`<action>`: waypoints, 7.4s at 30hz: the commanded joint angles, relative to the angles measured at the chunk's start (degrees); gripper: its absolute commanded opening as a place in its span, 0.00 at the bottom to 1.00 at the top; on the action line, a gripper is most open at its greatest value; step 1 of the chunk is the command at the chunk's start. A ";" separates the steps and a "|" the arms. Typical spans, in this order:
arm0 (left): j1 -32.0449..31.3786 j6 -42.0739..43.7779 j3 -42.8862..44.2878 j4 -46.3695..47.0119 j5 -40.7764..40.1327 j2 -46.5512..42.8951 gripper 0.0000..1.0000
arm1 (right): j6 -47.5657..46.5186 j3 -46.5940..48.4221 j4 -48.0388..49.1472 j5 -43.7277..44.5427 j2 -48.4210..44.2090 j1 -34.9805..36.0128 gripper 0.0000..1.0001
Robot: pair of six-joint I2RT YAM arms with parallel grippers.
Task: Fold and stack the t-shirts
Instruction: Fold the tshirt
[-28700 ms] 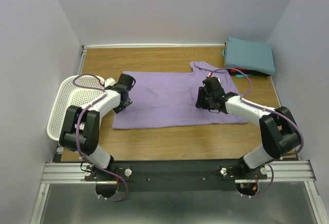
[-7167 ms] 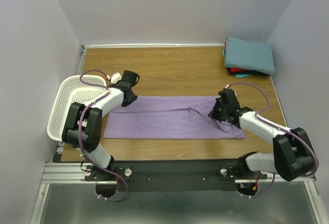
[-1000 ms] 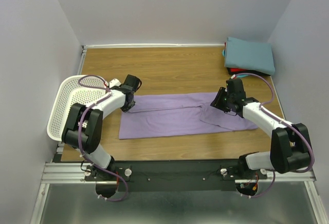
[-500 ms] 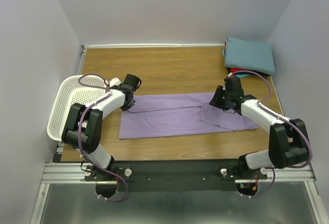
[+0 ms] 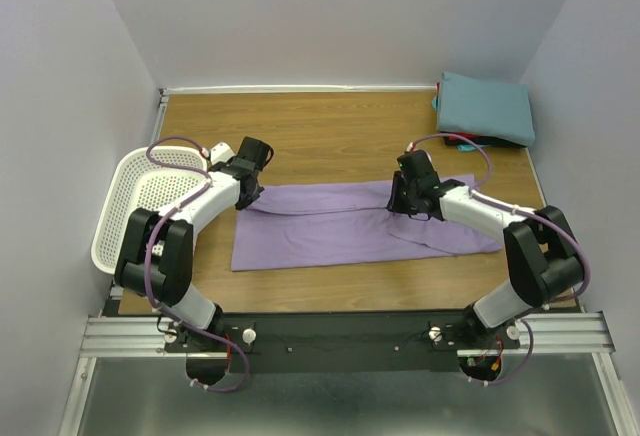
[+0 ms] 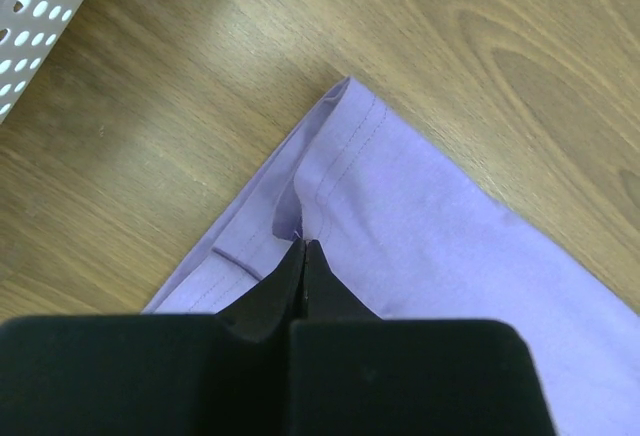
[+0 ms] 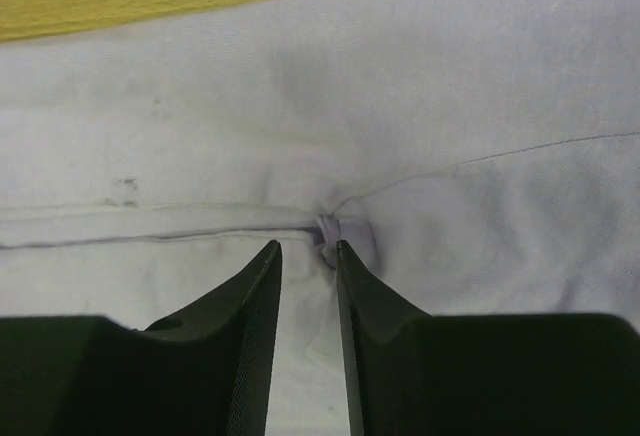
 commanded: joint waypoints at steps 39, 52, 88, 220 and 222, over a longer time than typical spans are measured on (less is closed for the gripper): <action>2.28 2.42 3.08 -0.60 -2.39 -2.50 0.00 | 0.76 2.25 -0.89 11.24 0.39 3.53 0.08; 3.07 3.13 4.49 -0.69 -2.48 -2.68 0.00 | -0.03 2.60 -0.98 9.57 4.69 3.62 0.26; 3.69 4.27 5.81 -0.08 -1.16 -2.33 0.00 | 1.73 -1.27 -3.53 10.54 -1.37 4.50 0.32; 4.13 1.72 -10.28 7.04 4.29 -9.44 0.16 | 1.20 -3.47 -9.86 6.84 -6.99 5.38 0.47; 4.22 3.04 -8.96 6.43 3.68 -10.06 0.32 | 1.11 -2.68 -9.95 8.16 -8.57 5.29 0.62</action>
